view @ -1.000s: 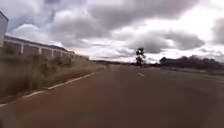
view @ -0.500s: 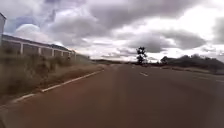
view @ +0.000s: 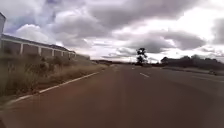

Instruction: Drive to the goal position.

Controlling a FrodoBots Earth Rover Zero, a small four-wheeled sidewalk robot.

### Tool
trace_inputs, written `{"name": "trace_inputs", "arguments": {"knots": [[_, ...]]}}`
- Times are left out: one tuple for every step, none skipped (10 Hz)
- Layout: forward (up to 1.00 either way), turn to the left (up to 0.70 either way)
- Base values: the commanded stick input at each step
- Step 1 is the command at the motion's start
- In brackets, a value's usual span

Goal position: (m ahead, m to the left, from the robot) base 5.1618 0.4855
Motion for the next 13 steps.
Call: {"name": "trace_inputs", "arguments": {"knots": [[0.17,0.00],[0.54,0.01],[0.70,0.01],[0.70,0.01],[0.70,0.01],[0.70,0.01],[0.70,0.01],[0.70,0.01],[0.70,0.01],[0.70,0.01],[0.70,0.01],[0.70,0.01],[0.70,0.01]]}}
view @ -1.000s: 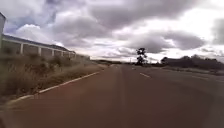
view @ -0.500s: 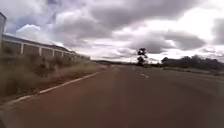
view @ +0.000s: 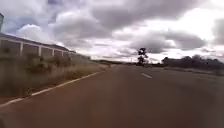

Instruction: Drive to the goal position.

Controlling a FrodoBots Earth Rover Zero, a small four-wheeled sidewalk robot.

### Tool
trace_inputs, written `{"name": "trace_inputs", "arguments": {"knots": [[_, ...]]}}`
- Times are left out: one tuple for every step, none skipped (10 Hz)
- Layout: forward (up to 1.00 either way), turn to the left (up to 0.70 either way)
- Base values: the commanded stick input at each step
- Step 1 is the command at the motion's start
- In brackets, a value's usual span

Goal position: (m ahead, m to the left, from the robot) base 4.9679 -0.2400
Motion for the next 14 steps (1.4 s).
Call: {"name": "trace_inputs", "arguments": {"knots": [[0.70,0.01],[0.70,0.01],[0.70,0.01],[0.70,0.01],[0.70,0.01],[0.70,0.01],[0.70,0.01],[0.70,-0.22],[0.70,-0.23],[0.70,-0.23],[0.70,-0.24],[0.70,-0.24],[0.70,-0.24],[0.70,-0.24]]}}
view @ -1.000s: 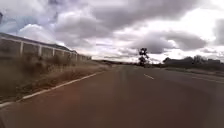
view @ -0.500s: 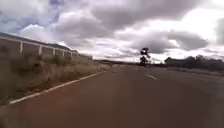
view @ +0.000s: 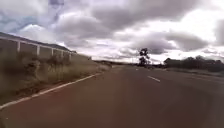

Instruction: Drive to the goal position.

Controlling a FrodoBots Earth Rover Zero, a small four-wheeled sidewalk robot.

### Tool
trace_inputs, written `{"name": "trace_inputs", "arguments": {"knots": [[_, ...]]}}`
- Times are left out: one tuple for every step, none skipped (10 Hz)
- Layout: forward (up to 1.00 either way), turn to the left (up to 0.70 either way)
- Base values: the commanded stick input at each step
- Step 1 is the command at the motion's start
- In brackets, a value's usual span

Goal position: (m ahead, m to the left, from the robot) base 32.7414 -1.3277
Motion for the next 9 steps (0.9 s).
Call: {"name": "trace_inputs", "arguments": {"knots": [[0.70,-0.24],[0.70,-0.22],[0.70,0.01],[0.70,0.01],[0.70,0.01],[0.70,0.01],[0.70,0.01],[0.70,0.01],[0.70,0.01]]}}
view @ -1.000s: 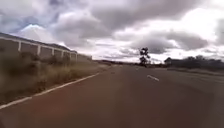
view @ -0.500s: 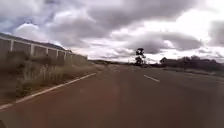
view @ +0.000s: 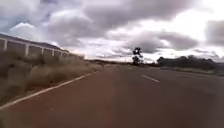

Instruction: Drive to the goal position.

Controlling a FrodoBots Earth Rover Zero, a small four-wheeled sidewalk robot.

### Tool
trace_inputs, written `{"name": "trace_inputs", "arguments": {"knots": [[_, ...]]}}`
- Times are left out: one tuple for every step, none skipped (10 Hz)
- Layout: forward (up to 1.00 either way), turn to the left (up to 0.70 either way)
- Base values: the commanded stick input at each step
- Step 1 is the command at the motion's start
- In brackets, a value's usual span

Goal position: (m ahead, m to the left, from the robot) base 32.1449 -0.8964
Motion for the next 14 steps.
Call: {"name": "trace_inputs", "arguments": {"knots": [[0.70,0.01],[0.70,0.01],[0.70,0.01],[0.70,0.01],[0.70,0.01],[0.70,0.01],[0.70,0.01],[0.70,0.01],[0.70,0.01],[0.70,0.01],[0.70,0.01],[0.70,0.01],[0.70,0.01],[0.70,0.01]]}}
